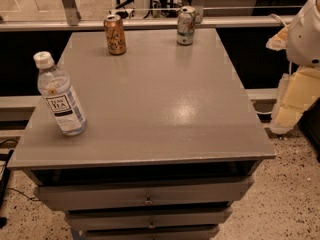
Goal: Move blue plastic bottle near 7up can
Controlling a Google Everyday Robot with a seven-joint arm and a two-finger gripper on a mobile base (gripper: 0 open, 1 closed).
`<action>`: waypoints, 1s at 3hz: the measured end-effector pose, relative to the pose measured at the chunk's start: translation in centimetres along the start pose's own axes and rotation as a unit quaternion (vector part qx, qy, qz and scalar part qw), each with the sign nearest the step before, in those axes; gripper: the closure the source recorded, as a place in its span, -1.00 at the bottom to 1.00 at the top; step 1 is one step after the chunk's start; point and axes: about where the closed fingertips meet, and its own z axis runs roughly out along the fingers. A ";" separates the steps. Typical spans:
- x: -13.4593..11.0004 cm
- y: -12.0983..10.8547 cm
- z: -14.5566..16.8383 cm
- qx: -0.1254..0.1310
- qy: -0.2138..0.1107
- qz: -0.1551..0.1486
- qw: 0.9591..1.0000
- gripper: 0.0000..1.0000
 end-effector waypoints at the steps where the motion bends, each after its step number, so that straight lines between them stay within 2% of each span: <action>1: 0.0 0.0 0.0 0.000 0.000 0.000 1.000 -1.00; 2: -1.7 0.2 0.5 -0.008 -0.030 0.000 1.000 -1.00; 3: -6.1 0.7 2.4 -0.031 -0.100 -0.001 0.994 -1.00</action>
Offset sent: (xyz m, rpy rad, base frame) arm 0.0127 0.0589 -0.0106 0.2115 0.0217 0.0658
